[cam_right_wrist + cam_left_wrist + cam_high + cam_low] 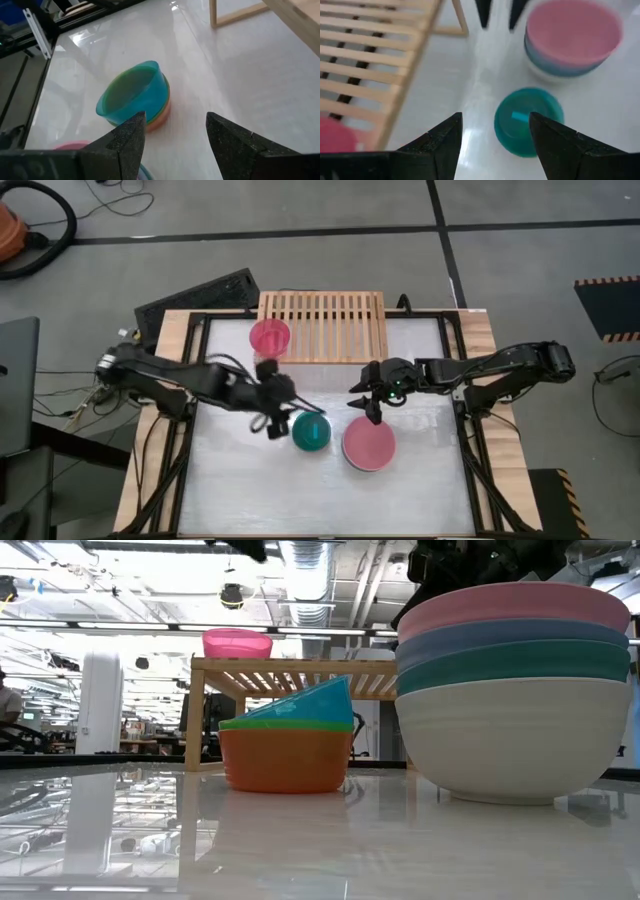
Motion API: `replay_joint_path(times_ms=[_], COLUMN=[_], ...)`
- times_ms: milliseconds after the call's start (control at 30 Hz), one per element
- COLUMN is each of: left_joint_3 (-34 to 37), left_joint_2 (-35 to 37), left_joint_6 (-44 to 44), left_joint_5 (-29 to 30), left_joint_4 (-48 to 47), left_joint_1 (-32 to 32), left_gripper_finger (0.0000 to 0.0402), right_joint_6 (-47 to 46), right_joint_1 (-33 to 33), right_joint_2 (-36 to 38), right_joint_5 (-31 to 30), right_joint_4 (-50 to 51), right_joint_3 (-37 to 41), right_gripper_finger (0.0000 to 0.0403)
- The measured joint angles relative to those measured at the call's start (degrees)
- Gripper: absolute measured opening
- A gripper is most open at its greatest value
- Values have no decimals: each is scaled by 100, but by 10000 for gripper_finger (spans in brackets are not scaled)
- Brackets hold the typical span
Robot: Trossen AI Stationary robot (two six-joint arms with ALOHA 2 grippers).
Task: Place and stack bowls onto a shelf
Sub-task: Stack the blue bowl on top of the pink bowl on the shelf
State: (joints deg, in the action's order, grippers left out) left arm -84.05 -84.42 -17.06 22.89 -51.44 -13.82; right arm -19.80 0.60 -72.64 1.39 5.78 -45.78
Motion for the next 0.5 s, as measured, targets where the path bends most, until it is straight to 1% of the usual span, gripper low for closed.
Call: replay_joint_path(times_ms=[167,233,367,500], left_joint_3=[387,673,1363,1771], left_joint_2=[-442,-476,-427,-488], left_joint_6=[328,469,532,517], left_joint_5=[-370,-535,-1091,-1307], left_joint_4=[533,929,1942,2478], left_joint_1=[67,138,378,589], left_gripper_finger=[215,215,215,215], right_joint_6=[-30,-86,-127,-138], right_joint_1=[2,13,31,70], right_joint_2=[0,0,0,0], right_joint_5=[-1,0,0,2], right_joint_4=[19,41,71,71], right_joint_3=[0,0,0,0], right_gripper_finger=[234,234,234,234])
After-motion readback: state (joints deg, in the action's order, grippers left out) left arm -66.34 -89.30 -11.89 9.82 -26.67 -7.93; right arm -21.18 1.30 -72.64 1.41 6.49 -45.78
